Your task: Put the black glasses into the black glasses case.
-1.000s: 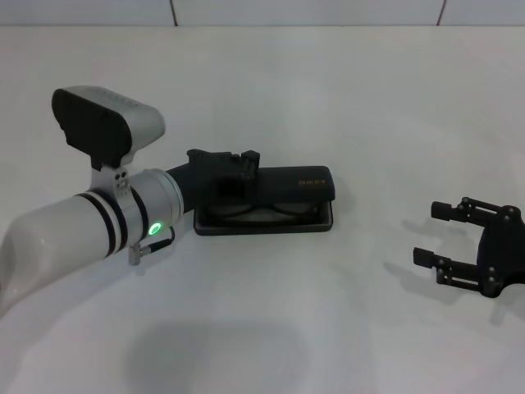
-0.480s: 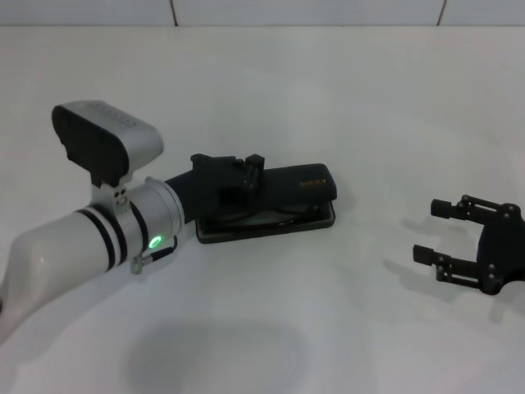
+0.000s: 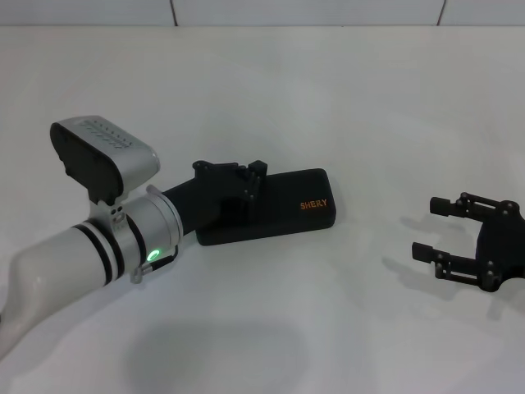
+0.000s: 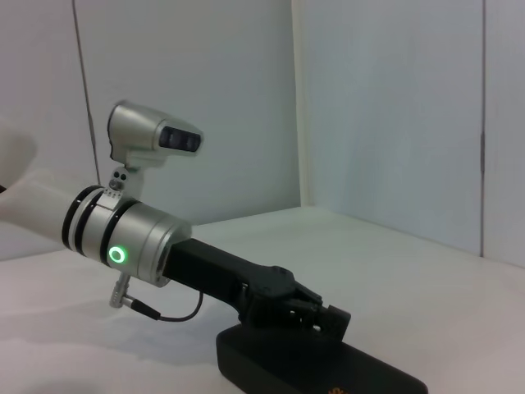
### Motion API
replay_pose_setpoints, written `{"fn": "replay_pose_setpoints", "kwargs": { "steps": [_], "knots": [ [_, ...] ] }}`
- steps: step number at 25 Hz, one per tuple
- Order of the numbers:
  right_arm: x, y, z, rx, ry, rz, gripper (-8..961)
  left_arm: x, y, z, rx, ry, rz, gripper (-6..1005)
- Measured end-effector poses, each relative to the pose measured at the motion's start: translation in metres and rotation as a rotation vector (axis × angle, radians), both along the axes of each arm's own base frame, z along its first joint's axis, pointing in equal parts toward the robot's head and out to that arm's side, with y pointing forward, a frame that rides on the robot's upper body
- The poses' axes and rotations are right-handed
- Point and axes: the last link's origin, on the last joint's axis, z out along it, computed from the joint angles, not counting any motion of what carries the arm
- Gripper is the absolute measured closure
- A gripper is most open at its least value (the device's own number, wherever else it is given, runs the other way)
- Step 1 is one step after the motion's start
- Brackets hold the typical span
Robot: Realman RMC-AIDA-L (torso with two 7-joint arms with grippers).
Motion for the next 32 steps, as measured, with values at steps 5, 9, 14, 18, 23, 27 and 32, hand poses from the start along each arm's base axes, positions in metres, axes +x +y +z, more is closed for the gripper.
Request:
{"fn": "replay_pose_setpoints", "kwargs": {
  "steps": [5,9,14,18,23,27,32],
  "knots": [
    [0.000,0.001,0.000,0.003,0.002,0.000,240,0.015,0.002,0.011,-0.008,-0.075,-0.075,919],
    [-0.001,0.001,0.000,0.003,0.002,0.000,241,0.026,0.004,0.028,-0.034,-0.171,-0.144,918],
    [-0.001,0.001,0.000,0.002,0.004,0.003,241,0.028,0.003,0.054,-0.089,-0.261,-0.241,918],
    [-0.002,0.000,0.000,-0.001,0.008,0.007,240,0.018,-0.002,0.073,-0.135,-0.279,-0.318,917],
    [-0.002,-0.002,0.001,-0.004,0.012,0.012,241,-0.001,-0.010,0.086,-0.144,-0.219,-0.339,916],
    [-0.002,-0.004,0.001,-0.007,0.019,0.017,241,-0.020,-0.017,0.094,-0.107,-0.169,-0.314,848],
    [-0.003,-0.006,0.002,-0.007,0.031,0.024,241,-0.040,-0.036,0.097,-0.040,-0.112,-0.311,665]
  ]
}}
